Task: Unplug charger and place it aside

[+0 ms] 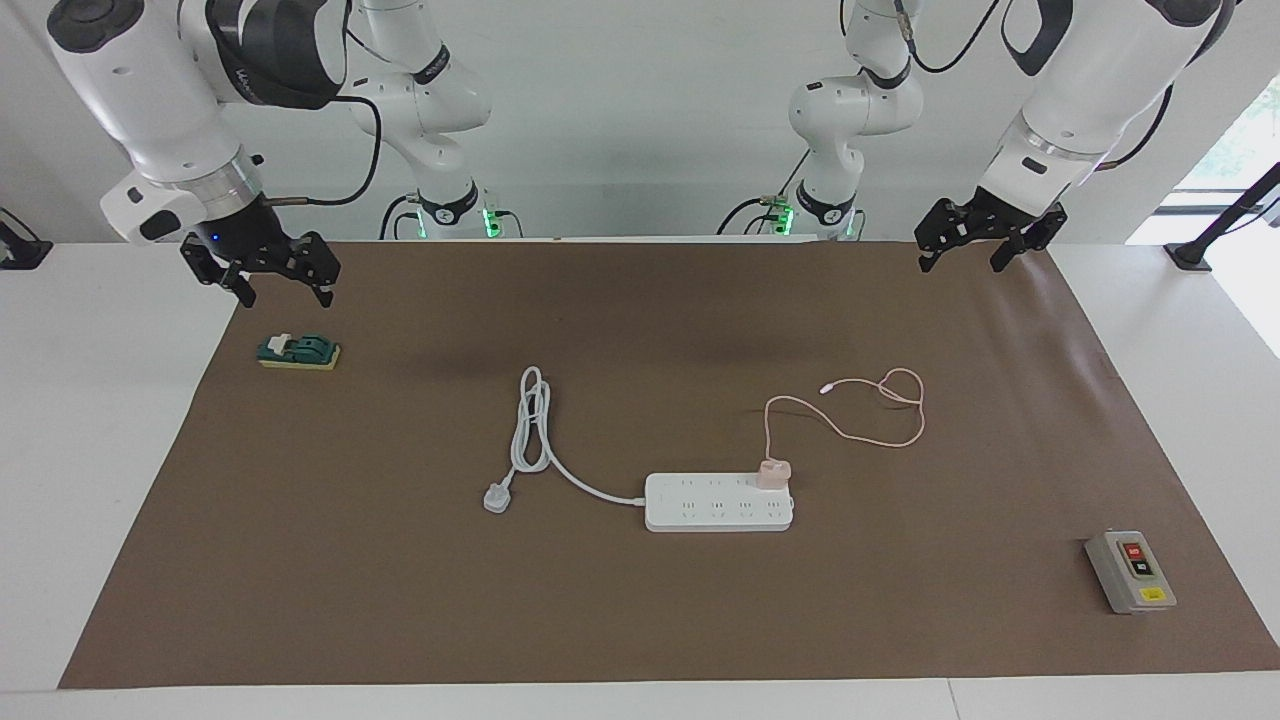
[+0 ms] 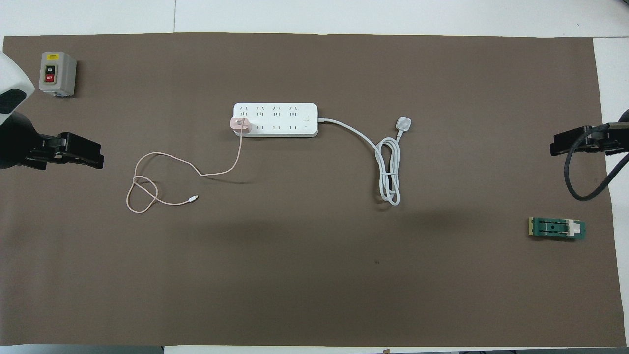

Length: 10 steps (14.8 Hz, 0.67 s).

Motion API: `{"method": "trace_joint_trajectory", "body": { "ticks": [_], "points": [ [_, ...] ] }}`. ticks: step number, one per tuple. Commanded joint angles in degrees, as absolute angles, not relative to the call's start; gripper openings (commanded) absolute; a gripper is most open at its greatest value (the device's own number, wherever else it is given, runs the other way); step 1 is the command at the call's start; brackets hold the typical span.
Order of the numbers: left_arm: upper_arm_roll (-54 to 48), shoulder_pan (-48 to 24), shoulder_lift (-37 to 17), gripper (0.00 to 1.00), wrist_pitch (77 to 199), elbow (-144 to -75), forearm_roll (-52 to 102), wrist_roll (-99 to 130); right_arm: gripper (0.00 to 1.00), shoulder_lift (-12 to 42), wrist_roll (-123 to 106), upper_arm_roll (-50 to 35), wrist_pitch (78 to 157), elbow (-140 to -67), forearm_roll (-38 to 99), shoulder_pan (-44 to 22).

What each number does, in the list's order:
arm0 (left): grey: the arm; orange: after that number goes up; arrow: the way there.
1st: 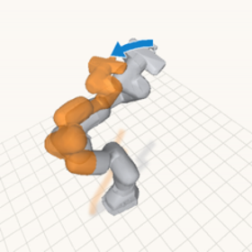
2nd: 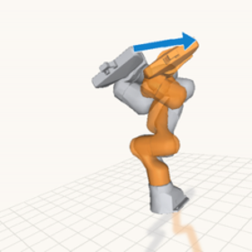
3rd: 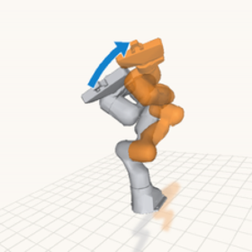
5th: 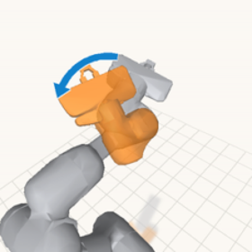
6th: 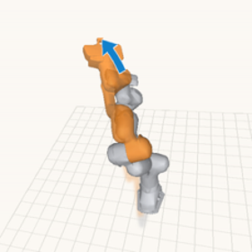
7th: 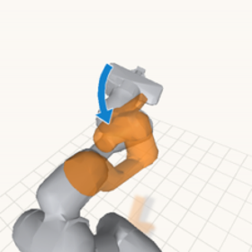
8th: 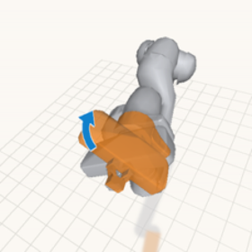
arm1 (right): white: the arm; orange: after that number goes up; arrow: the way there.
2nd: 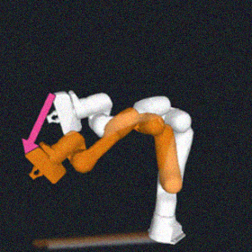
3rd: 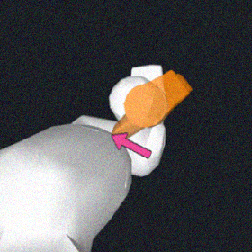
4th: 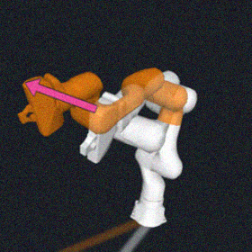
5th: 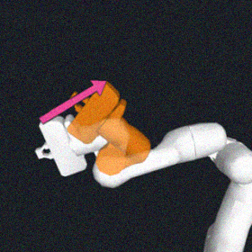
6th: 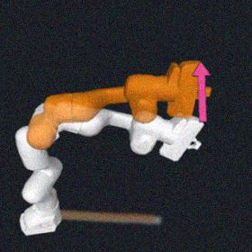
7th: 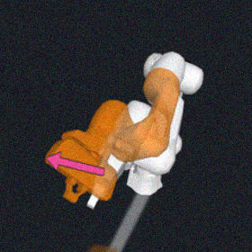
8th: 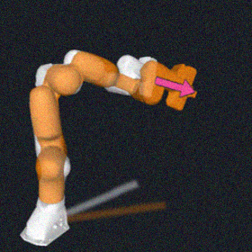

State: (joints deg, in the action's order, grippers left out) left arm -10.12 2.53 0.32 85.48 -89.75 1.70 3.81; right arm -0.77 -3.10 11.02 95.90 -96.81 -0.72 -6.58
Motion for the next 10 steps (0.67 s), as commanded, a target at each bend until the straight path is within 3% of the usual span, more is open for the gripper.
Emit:
{"method": "trace_joint_trajectory", "body": {
  "ticks": [1,10],
  "points": [
    [-9.40,2.11,1.67,1.00,84.90,-91.05,1.93,3.43,1.00,-0.88,-4.13,10.55,96.50,-96.77,-0.79,-5.71],
    [-9.75,2.20,0.53,1.00,85.69,-90.62,-0.60,11.50,1.00,-0.88,-4.13,10.46,96.50,-96.77,-0.88,-6.42]
  ]
}}
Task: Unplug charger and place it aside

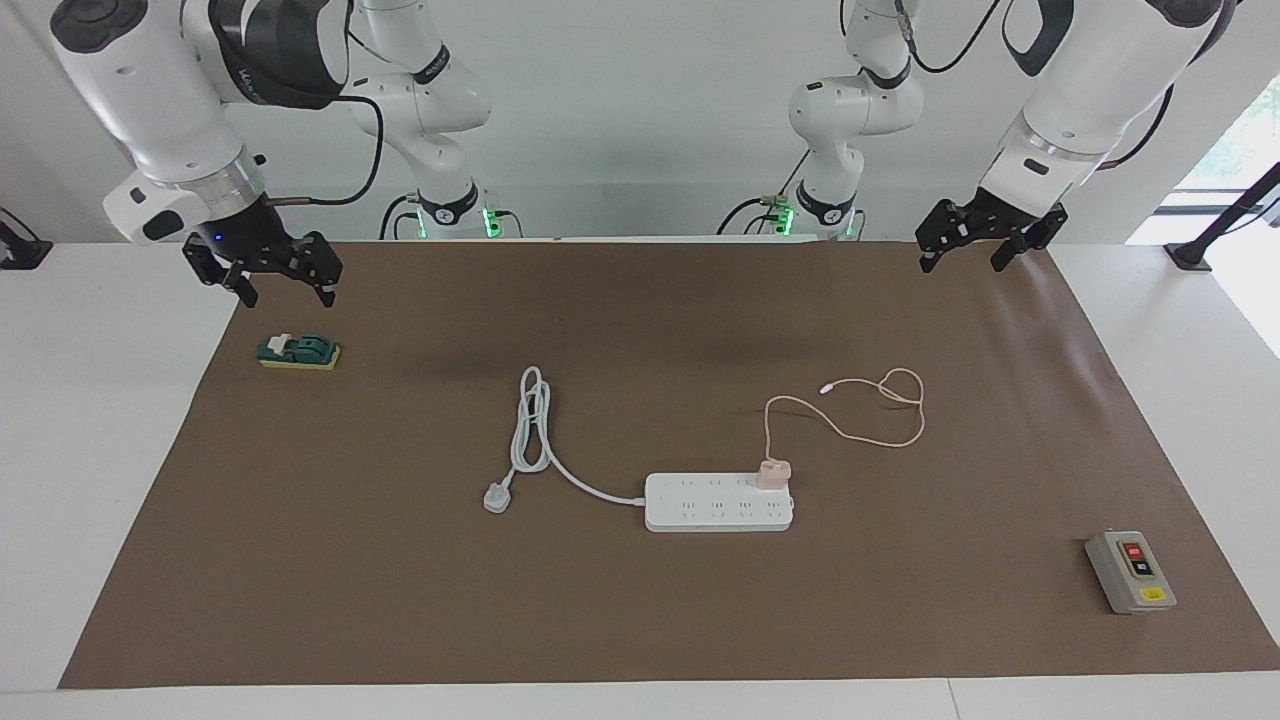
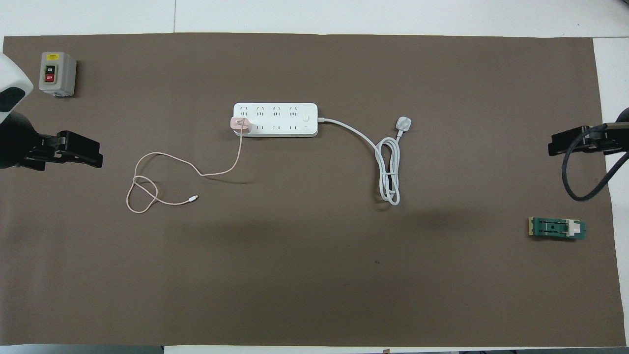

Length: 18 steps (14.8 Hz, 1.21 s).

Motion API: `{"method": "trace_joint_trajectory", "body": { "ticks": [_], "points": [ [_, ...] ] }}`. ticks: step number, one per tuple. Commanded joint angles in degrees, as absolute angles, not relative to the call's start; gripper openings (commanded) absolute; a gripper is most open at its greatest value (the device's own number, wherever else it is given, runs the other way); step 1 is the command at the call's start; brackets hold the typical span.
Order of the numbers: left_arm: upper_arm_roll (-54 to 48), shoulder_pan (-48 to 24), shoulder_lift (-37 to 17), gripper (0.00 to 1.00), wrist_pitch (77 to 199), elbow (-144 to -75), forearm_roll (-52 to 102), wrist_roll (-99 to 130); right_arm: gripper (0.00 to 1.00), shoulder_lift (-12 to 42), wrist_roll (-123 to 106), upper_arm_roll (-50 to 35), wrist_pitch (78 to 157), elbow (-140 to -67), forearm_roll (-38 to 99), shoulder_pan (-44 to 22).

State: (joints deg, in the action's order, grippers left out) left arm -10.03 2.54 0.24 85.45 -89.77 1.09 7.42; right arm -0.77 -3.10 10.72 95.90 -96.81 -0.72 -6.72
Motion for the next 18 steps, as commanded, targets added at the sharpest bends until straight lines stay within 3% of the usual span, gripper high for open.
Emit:
{"method": "trace_joint_trajectory", "body": {
  "ticks": [1,4,7,11,15,18],
  "points": [
    [-9.84,2.20,-1.04,1.00,85.69,-89.66,-0.79,12.30,1.00,-0.97,-4.04,10.46,96.42,-96.85,-0.88,-6.42],
    [-11.68,2.20,-3.60,1.00,86.39,-87.02,-0.97,29.63,1.00,-1.23,-3.96,10.72,96.42,-97.38,-0.70,-5.54],
    [-11.69,2.11,-9.48,1.00,86.40,-80.87,-0.18,40.06,1.00,-1.23,-3.96,10.20,95.63,-97.47,-0.62,-6.15],
    [-11.69,-0.17,-11.94,1.00,93.05,-81.21,-0.96,62.53,1.00,-1.14,-2.47,10.11,99.04,-97.56,0.35,-6.06],
    [-11.69,-2.20,-15.72,1.00,96.24,-81.30,-0.35,69.74,1.00,-0.18,21.82,10.02,99.14,-97.38,4.03,-11.41],
    [-11.25,-5.70,-23.71,1.00,106.40,-81.30,-1.58,83.62,1.00,3.68,50.02,10.02,100.45,-97.21,14.37,-14.15]
  ]
}}
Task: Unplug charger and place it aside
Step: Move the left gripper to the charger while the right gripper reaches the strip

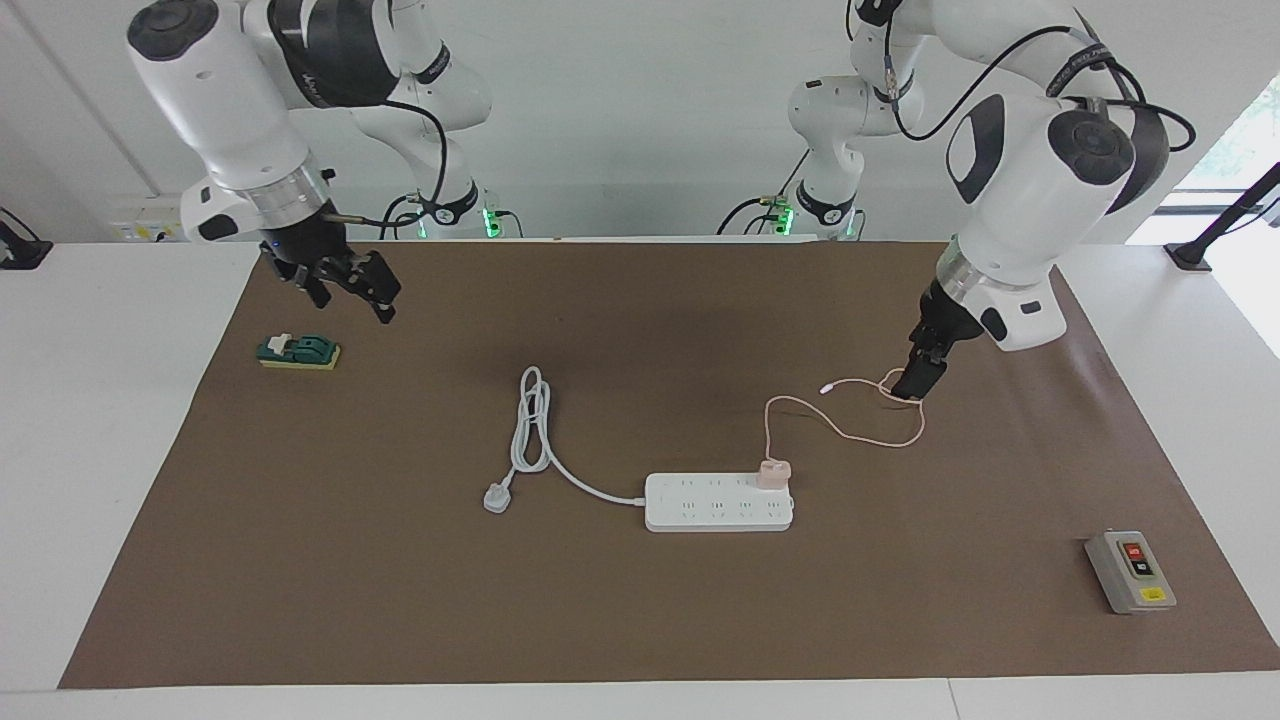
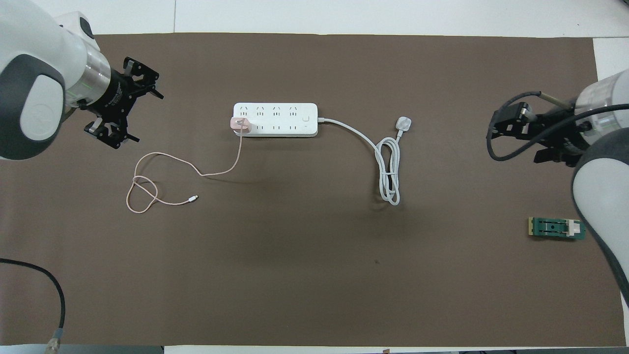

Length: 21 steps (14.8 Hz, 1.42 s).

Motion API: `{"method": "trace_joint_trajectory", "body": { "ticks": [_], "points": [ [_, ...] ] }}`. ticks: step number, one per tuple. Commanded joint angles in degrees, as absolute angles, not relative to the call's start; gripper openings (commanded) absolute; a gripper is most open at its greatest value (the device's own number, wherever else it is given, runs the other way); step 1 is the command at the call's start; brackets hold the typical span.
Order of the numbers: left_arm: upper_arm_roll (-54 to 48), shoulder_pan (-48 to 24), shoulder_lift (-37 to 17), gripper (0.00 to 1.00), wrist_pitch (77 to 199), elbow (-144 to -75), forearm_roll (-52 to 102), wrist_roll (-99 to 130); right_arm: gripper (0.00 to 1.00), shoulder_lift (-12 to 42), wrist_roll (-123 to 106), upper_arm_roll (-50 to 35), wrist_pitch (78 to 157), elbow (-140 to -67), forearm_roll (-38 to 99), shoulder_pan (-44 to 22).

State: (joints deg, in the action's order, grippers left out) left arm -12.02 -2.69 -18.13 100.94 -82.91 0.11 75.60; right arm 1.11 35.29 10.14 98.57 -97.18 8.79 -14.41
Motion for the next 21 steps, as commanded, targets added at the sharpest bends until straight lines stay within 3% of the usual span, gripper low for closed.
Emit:
{"method": "trace_joint_trajectory", "body": {
  "ticks": [1,6,12,16,21],
  "points": [
    [-11.25,-5.89,-26.43,1.00,108.96,-81.21,-1.67,89.15,1.00,4.65,53.58,10.02,102.20,-97.21,16.94,-14.50],
    [-9.49,-11.24,-34.26,1.00,117.24,-80.77,-6.83,101.66,1.00,11.67,77.13,10.02,111.16,-95.20,25.30,-22.66],
    [-9.23,-13.88,-35.16,1.00,116.46,-81.04,-9.14,109.50,1.00,27.93,89.19,10.19,109.50,-82.63,35.07,-27.41],
    [-9.23,-15.29,-35.07,1.00,115.14,-81.04,-9.40,113.63,1.00,33.82,93.52,10.19,113.99,-78.24,40.94,-28.12],
    [-9.23,-16.26,-35.24,1.00,115.14,-81.91,-9.49,115.93,1.00,37.35,93.26,10.11,120.32,-78.05,43.42,-28.74]
  ]
}}
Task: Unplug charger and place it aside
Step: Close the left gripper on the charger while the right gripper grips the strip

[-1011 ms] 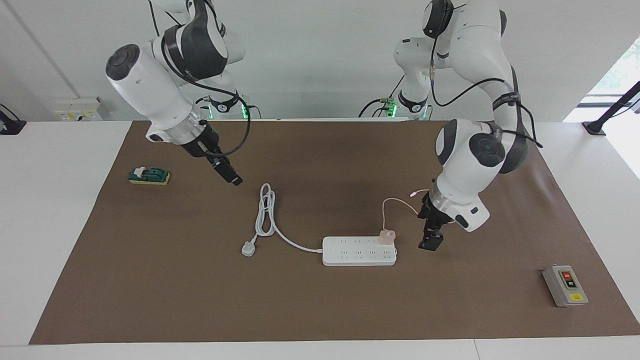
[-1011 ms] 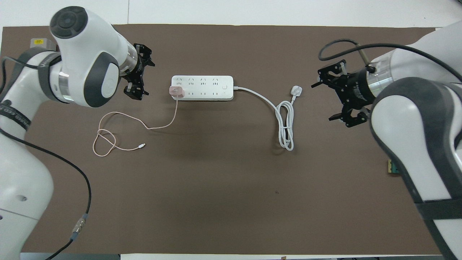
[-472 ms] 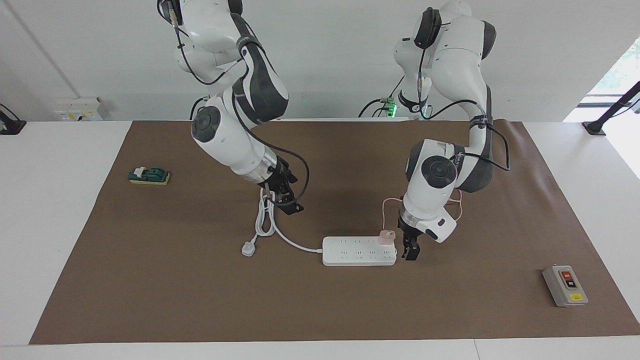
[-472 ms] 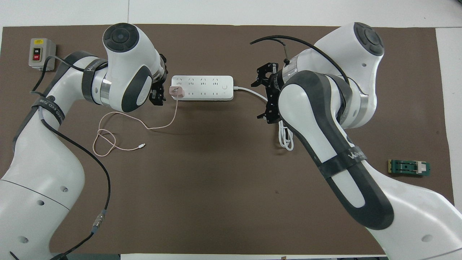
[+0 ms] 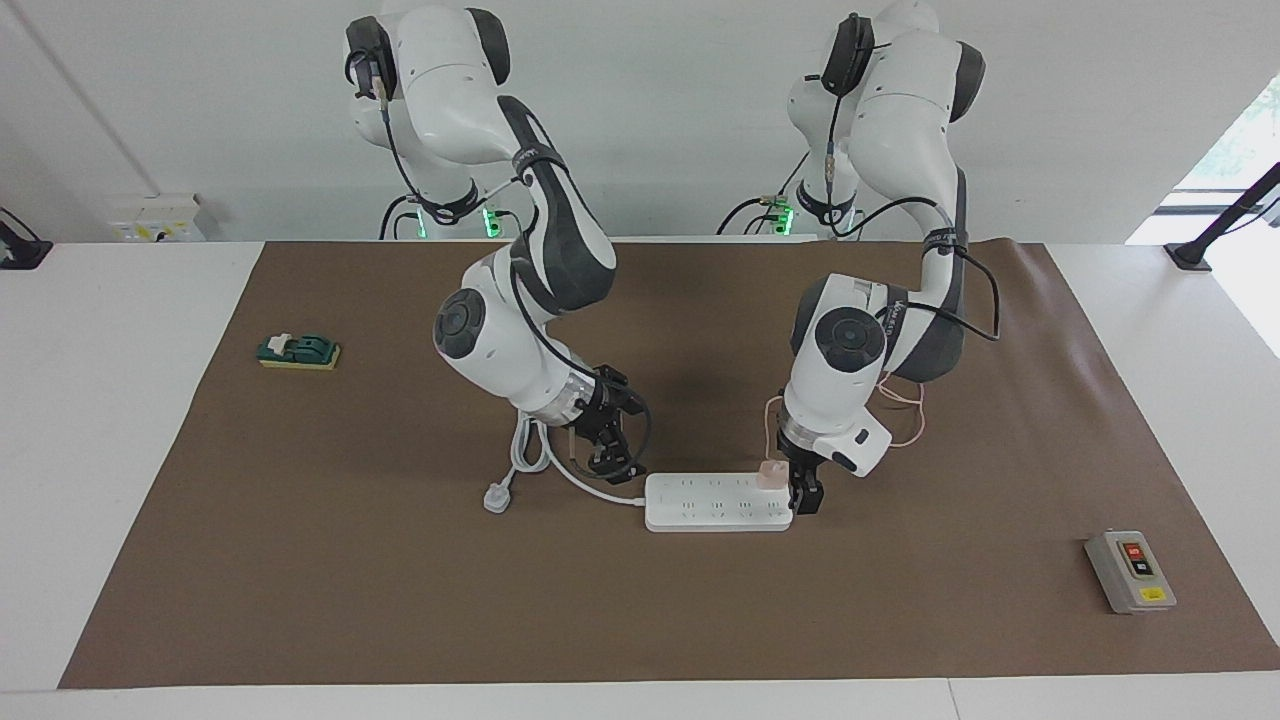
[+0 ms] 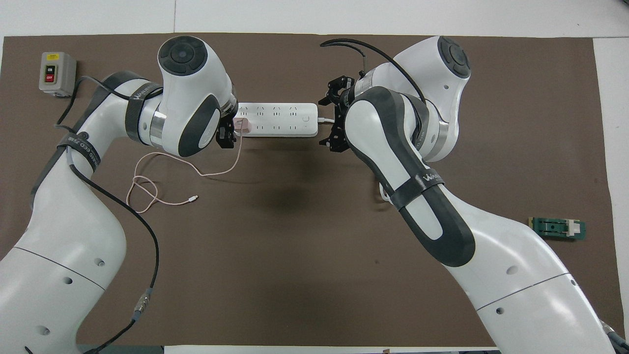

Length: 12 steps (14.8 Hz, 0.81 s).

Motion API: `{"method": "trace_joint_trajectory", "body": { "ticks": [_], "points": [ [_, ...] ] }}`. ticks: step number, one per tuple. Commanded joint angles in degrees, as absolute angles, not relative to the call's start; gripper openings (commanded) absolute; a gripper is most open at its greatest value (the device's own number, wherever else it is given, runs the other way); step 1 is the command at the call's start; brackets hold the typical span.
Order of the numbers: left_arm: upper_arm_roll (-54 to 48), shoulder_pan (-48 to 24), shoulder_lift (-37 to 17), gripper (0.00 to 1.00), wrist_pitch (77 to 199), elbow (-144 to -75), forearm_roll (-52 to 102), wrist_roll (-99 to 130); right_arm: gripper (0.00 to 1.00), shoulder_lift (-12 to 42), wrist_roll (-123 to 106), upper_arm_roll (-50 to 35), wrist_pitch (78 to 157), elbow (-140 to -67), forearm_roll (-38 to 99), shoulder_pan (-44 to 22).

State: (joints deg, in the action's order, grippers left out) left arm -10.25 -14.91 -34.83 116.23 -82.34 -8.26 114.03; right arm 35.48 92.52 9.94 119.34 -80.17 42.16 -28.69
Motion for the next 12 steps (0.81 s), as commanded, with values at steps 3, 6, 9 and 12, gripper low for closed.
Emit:
{"method": "trace_joint_trajectory", "body": {
  "ticks": [3,6,9,12],
  "points": [
    [-9.23,-16.87,-35.33,1.00,115.14,-82.00,-9.49,116.10,1.00,37.97,88.88,10.11,121.37,-78.31,43.42,-28.74],
    [-9.23,-16.96,-35.42,1.00,115.22,-82.00,-9.49,116.81,1.00,40.59,84.91,10.11,121.90,-78.14,42.72,-28.74],
    [-9.23,-16.88,-35.42,0.99,115.14,-82.00,-10.28,116.72,1.00,42.97,83.06,9.85,126.55,-77.52,42.63,-29.36],
    [-9.32,-16.88,-35.33,0.84,115.05,-82.09,-10.55,115.93,1.00,44.91,83.06,8.44,126.56,-74.45,42.54,-29.09]
  ]
}}
